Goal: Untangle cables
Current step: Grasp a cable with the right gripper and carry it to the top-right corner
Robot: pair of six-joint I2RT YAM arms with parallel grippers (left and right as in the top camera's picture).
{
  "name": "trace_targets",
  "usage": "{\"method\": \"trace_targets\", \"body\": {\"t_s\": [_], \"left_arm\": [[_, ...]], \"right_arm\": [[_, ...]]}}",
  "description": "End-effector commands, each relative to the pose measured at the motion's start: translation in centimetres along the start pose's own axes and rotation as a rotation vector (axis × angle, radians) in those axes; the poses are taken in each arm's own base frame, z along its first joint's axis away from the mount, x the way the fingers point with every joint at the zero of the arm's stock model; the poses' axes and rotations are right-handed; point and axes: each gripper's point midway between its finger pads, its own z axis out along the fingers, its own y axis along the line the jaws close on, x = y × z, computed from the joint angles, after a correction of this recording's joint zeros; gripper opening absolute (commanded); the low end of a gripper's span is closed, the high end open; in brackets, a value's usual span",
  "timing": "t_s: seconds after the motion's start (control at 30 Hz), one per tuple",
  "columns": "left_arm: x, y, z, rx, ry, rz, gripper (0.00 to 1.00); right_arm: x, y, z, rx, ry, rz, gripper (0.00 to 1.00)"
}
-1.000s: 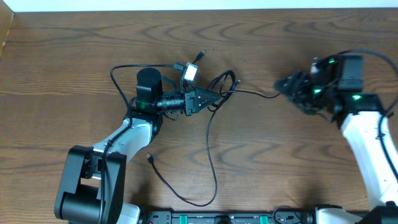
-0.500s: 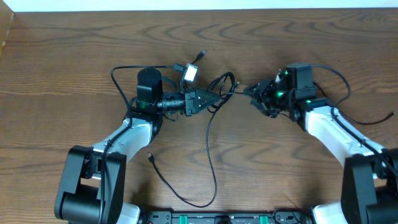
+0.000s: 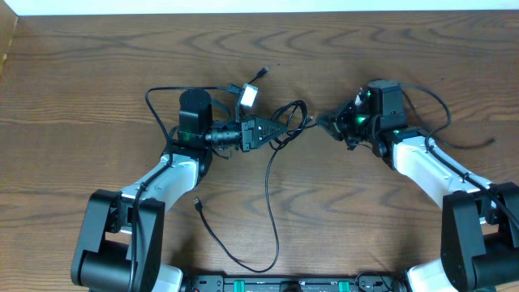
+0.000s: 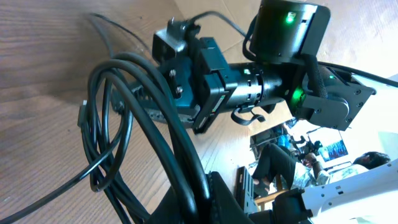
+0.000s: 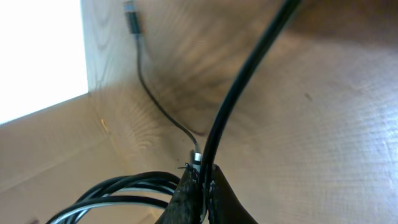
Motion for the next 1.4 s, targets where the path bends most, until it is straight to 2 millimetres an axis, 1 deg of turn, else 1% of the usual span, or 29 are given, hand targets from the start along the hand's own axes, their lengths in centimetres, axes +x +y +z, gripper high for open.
{"method": "trace_targets", "body": {"t_s": [0.0, 0.07, 0.1, 0.13, 0.2, 0.23, 0.27, 0.33, 0.37, 0.43, 0.5, 0.57, 0.63, 0.7, 0.8, 0.87, 0.97, 1.07, 1.1, 1.13, 1.23, 1.33, 1.37], "left_arm": [[0.0, -0.2, 0.0, 0.010, 0.003, 0.024, 0.08], [0.0, -0.2, 0.0, 0.010, 0.003, 0.024, 0.08], [-0.1, -0.2, 0.0, 0.009, 0.003, 0.025, 0.08], [-0.1, -0.2, 0.0, 0.009, 0.003, 0.027, 0.08], [-0.2, 0.1, 0.0, -0.007, -0.007, 0.025, 0.08], [-0.2, 0.4, 0.0, -0.024, -0.013, 0.016, 0.08], [-0.2, 0.8, 0.0, -0.044, -0.019, 0.001, 0.08], [0.0, 2.5, -0.2, -0.125, -0.036, -0.061, 0.08], [0.2, 3.3, -0.3, -0.163, -0.041, -0.091, 0.08], [1.0, 5.1, -0.6, -0.253, -0.042, -0.170, 0.08], [2.1, 6.2, -1.0, -0.311, -0.028, -0.236, 0.08], [3.0, 6.6, -1.1, -0.330, -0.004, -0.267, 0.08], [3.4, 6.7, -1.1, -0.336, 0.008, -0.276, 0.08], [3.5, 6.7, -1.2, -0.337, 0.012, -0.278, 0.08], [3.5, 6.7, -1.2, -0.338, 0.011, -0.277, 0.08], [3.5, 6.7, -1.2, -0.338, 0.012, -0.275, 0.08], [3.5, 6.8, -1.2, -0.343, 0.010, -0.275, 0.08], [3.7, 7.9, -1.6, -0.409, -0.002, -0.292, 0.08], [3.7, 8.3, -1.8, -0.435, -0.007, -0.299, 0.08], [3.9, 8.9, -2.1, -0.472, -0.014, -0.307, 0.08], [3.9, 9.0, -2.2, -0.476, -0.014, -0.309, 0.08], [4.0, 9.0, -2.2, -0.478, -0.012, -0.313, 0.08], [4.0, 9.0, -2.2, -0.478, -0.011, -0.315, 0.07]], "right_arm": [[-0.9, 1.2, -0.8, -0.044, -0.035, -0.290, 0.01], [-2.8, 3.0, -2.8, -0.097, -0.108, -0.375, 0.01], [-4.1, 4.4, -4.5, -0.127, -0.165, -0.420, 0.01], [-5.0, 5.3, -5.8, -0.141, -0.208, -0.454, 0.01], [-8.3, 8.0, -10.6, -0.163, -0.375, -0.562, 0.01], [-9.5, 9.0, -12.7, -0.163, -0.447, -0.605, 0.01], [-10.5, 9.7, -14.4, -0.158, -0.501, -0.634, 0.01], [-13.3, 11.2, -19.7, -0.133, -0.661, -0.700, 0.01], [-14.0, 11.6, -21.1, -0.127, -0.700, -0.711, 0.01], [-16.1, 12.4, -24.9, -0.108, -0.790, -0.724, 0.01], [-17.6, 13.1, -27.5, -0.080, -0.853, -0.762, 0.01], [-19.1, 14.3, -29.9, -0.033, -0.918, -0.804, 0.01], [-20.4, 15.3, -31.2, 0.010, -0.962, -0.829, 0.01], [-22.2, 16.7, -32.7, 0.065, -1.015, -0.838, 0.01], [-24.6, 18.5, -34.0, 0.112, -1.054, -0.861, 0.01], [-27.1, 19.6, -35.4, 0.148, -1.099, -0.856, 0.01], [-29.9, 20.6, -37.2, 0.165, -1.147, -0.850, 0.01], [-31.9, 21.1, -38.1, 0.166, -1.173, -0.853, 0.01], [-32.7, 21.0, -38.1, 0.169, -1.183, -0.852, 0.01], [-34.0, 20.5, -37.9, 0.195, -1.198, -0.854, 0.01], [-36.9, 18.3, -36.9, 0.274, -1.229, -0.832, 0.01], [-39.4, 15.5, -36.0, 0.383, -1.251, -0.803, 0.01], [-40.2, 14.2, -35.7, 0.441, -1.255, -0.793, 0.01]]}}
